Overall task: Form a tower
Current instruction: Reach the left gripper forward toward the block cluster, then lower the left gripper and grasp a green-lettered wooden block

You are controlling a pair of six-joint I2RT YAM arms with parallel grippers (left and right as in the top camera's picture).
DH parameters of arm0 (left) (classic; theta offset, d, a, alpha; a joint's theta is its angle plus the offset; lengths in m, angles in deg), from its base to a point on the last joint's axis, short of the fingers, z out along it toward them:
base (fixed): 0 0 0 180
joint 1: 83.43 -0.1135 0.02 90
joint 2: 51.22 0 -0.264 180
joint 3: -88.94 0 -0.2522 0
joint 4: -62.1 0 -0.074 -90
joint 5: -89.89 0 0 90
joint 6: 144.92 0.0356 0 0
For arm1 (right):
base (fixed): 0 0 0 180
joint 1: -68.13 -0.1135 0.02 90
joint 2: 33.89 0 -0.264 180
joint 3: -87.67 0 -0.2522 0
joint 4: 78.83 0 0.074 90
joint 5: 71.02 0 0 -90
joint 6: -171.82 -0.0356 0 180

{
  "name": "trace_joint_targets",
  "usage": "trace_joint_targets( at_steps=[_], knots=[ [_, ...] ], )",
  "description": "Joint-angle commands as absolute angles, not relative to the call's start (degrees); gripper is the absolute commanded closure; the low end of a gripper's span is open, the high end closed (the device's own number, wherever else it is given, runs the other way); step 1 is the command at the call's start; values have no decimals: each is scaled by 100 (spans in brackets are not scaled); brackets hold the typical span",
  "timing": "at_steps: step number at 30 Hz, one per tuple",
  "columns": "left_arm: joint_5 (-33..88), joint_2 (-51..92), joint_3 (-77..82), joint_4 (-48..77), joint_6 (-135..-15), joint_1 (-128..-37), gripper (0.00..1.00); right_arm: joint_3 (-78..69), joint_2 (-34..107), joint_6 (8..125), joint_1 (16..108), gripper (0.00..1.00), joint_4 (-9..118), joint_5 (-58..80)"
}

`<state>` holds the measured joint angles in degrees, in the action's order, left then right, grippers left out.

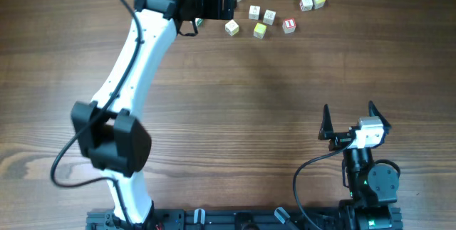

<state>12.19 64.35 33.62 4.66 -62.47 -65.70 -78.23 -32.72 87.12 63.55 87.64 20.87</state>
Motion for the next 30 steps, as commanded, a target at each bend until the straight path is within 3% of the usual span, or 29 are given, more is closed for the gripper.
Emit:
trace_joint_targets(
  at_steps=[1, 15, 30],
  knots=[
    [1252, 6988, 3484, 899, -6114, -6557, 0, -7825, -3287, 8782, 6324, 0, 8784, 2012],
    [1249, 8330, 3480, 2099, -6135, -6399, 0, -7827, -3287, 8782, 6324, 0, 8784, 2012],
    [1029, 9259, 3480, 2543, -6135, -6275, 0, -7825, -3287, 8780, 6326, 0, 8784, 2012]
  ],
)
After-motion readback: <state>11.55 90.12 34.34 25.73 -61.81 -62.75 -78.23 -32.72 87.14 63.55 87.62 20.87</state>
